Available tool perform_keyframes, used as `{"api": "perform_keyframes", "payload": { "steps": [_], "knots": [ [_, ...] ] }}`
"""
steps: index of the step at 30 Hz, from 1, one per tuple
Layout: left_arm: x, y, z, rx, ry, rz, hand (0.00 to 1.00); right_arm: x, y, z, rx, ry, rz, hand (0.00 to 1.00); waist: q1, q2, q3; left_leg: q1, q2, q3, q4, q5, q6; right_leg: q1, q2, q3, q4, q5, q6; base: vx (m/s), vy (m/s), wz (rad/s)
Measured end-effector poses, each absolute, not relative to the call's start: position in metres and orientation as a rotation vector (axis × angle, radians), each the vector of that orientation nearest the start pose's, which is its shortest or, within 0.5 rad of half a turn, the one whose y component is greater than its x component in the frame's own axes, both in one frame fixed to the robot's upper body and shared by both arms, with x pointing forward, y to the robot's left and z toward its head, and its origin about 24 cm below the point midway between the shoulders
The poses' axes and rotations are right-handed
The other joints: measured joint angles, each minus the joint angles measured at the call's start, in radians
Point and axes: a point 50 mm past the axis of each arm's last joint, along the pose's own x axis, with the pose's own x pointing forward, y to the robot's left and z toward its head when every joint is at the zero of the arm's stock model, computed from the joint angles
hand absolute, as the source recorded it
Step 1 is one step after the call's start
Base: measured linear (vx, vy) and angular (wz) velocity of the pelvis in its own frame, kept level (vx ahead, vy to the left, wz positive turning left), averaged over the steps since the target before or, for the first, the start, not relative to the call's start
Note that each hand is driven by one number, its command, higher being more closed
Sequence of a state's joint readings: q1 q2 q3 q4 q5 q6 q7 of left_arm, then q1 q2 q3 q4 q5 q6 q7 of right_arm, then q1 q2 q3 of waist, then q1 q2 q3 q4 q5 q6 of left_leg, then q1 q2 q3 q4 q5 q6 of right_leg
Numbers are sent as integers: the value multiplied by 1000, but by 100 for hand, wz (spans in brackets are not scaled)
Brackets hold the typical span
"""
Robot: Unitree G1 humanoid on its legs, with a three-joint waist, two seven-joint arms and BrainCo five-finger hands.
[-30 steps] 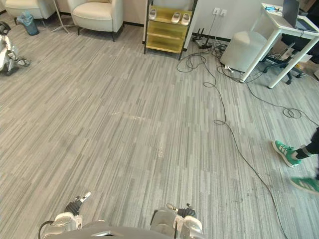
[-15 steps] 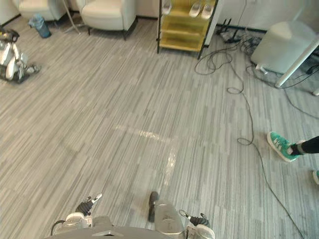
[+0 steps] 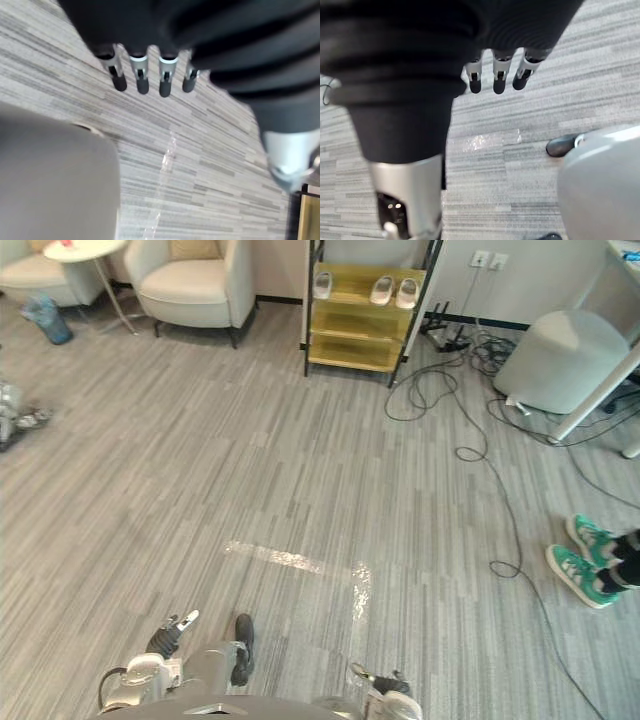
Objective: Pick up cushions and gather them together orderly.
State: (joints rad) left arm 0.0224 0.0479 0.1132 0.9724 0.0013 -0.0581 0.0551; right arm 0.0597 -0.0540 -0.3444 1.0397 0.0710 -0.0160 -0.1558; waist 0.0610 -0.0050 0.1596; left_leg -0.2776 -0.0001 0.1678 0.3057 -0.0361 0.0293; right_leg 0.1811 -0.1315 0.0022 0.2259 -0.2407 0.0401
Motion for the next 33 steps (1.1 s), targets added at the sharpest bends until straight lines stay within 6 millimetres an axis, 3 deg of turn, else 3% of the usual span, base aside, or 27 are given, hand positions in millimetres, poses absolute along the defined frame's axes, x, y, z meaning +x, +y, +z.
{"api": "perform_keyframes", "payload": {
  "steps": [2, 3, 4, 5, 7, 9, 10, 11, 13, 14, 15, 16, 20, 22, 27, 29, 31, 33],
  "knots": [
    [136, 187, -146, 23, 940, 180, 0, 95, -221, -157, 115, 1065, -540, 0, 7, -1, -2, 40, -13, 21, 2, -41, 11, -75, -15, 47, 203, 14, 31, 459, 147, -22],
    [134, 189, -148, 34, 953, 178, 0, 95, -220, -157, 123, 1061, -545, 0, 6, -3, -3, 82, -24, 31, -6, -68, 19, -149, -23, 72, 393, 50, 101, 288, 80, -14],
    [132, 189, -149, 42, 965, 172, 0, 96, -220, -156, 122, 1056, -543, 0, 1, -6, -4, 110, -33, 33, -14, -78, 24, -185, -25, 70, 491, 69, 137, 650, 125, -11],
    [128, 194, -150, 77, 992, 158, 0, 99, -222, -155, 122, 1045, -538, 0, -6, -9, -4, 209, -54, 36, -58, -98, 35, -268, -52, -6, 728, 74, 144, 546, 69, -3],
    [124, 196, -152, 83, 1010, 160, 0, 99, -224, -155, 122, 1042, -541, 0, -9, -5, -1, 284, -62, 39, -104, -101, 36, -300, -78, -92, 790, 36, 93, 427, 16, -4],
    [121, 198, -153, 93, 1025, 159, 0, 100, -226, -154, 105, 1039, -537, 0, -13, 1, 2, 370, -56, 38, -161, -100, 35, -332, -84, -198, 749, -30, 55, 382, -66, -1],
    [120, 198, -154, 93, 1028, 159, 0, 101, -227, -154, 92, 1039, -531, 0, -17, 1, 2, 396, -45, 36, -172, -101, 33, -359, -73, -244, 653, -62, 35, 357, -139, 10],
    [118, 197, -154, 90, 1032, 157, 0, 103, -229, -153, 82, 1033, -527, 0, -31, 8, 5, 410, -23, 28, -172, -108, 23, -393, -49, -266, 517, -69, 22, 324, -191, 13],
    [118, 197, -155, 91, 1034, 158, 0, 106, -230, -152, 80, 1028, -528, 0, -38, 15, 12, 423, -4, 22, -172, -116, 11, -413, -26, -262, 402, -55, 18, 201, -149, 13],
    [116, 198, -155, 94, 1038, 157, 0, 105, -230, -152, 76, 1033, -526, 0, -39, 10, 9, 431, -2, 21, -172, -128, -8, -411, -8, -256, 282, 15, 18, 196, -160, 16],
    [117, 203, -154, 111, 1032, 159, 0, 95, -226, -156, 79, 1063, -523, 0, -33, -28, 8, 449, -23, 15, -170, -158, -40, -412, -15, -219, 156, 218, -29, 334, -334, 14],
    [118, 200, -154, 104, 1036, 158, 0, 91, -229, -156, 71, 1075, -529, 0, -31, -10, 11, 476, 3, -3, -168, -189, -54, -410, 0, -210, 197, 194, -22, 276, -314, 9],
    [113, 179, -159, 57, 1060, 123, 0, 82, -244, -154, 39, 1085, -559, 0, -41, 66, -14, 448, 72, -21, -140, -213, -88, -370, 75, -246, 95, 181, -28, 157, -214, -1],
    [113, 175, -160, 56, 1062, 111, 0, 77, -244, -155, 38, 1096, -564, 0, -53, 72, -13, 434, 94, -53, -108, -209, -94, -335, 93, -271, 58, 169, -26, 111, -169, 36],
    [121, 172, -157, 75, 1041, 84, 0, 75, -243, -156, 39, 1100, -572, 0, -47, 50, 1, 355, 117, -57, 71, -203, -121, -233, 102, -292, -74, 190, -41, 57, -79, 25],
    [122, 172, -157, 75, 1038, 84, 0, 75, -241, -156, 41, 1102, -577, 0, -46, 49, 0, 329, 106, -60, 43, -240, -114, -209, 99, -276, -114, 206, -35, 54, 46, 0],
    [124, 172, -156, 74, 1027, 87, 0, 75, -240, -156, 45, 1100, -576, 0, -35, 48, 2, 302, 88, -84, -30, -238, -107, -198, 88, -256, -120, 210, -21, 65, 120, -22],
    [125, 171, -155, 66, 1019, 93, 0, 74, -241, -156, 41, 1102, -580, 0, -28, 52, 2, 282, 76, -110, -70, -155, -105, -186, 76, -225, -104, 199, 9, 93, 171, -37]
  ]
}}
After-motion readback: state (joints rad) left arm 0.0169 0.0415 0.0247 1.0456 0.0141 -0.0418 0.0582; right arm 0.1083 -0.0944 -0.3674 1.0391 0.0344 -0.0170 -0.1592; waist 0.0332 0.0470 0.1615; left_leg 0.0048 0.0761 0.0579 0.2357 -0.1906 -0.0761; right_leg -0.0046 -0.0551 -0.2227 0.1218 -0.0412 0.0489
